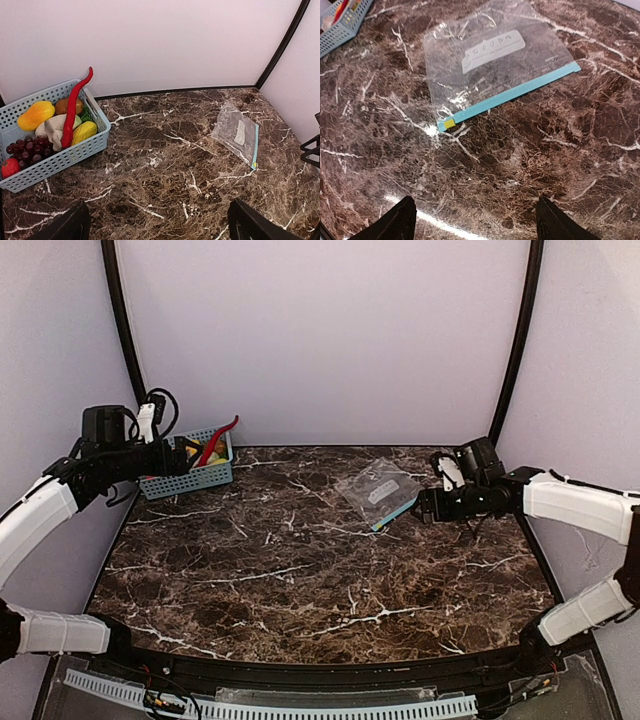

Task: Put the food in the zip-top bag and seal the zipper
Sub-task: Pick up the zipper food storage bag from the center of the board.

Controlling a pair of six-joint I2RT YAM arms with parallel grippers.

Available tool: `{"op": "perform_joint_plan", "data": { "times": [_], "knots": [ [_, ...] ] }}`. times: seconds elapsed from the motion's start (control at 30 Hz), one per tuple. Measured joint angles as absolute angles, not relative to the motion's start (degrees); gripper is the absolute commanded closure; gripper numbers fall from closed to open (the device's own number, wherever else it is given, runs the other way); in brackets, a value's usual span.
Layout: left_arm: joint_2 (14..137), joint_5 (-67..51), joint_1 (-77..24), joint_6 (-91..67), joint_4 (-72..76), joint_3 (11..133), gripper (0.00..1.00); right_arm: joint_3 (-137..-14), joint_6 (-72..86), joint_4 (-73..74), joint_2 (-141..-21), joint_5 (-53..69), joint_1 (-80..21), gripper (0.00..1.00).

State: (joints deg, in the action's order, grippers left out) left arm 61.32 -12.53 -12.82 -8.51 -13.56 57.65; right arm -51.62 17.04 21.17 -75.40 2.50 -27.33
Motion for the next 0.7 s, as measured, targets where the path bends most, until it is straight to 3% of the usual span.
{"op": "perform_joint_plan", "data": {
  "times": [0.2, 0.7],
  "knots": [
    [61.47, -10.87, -12.82, -8.54, -14.15, 54.57, 0.04, -57.06, 16.14, 21.50, -88.44, 1.50, -27.77, 0.30],
    [62.37, -8.86, -12.82, -8.51, -15.05, 54.59, 0.03, -77.82, 10.09, 20.80, -112.36, 0.16, -33.71, 0.27]
  ]
}}
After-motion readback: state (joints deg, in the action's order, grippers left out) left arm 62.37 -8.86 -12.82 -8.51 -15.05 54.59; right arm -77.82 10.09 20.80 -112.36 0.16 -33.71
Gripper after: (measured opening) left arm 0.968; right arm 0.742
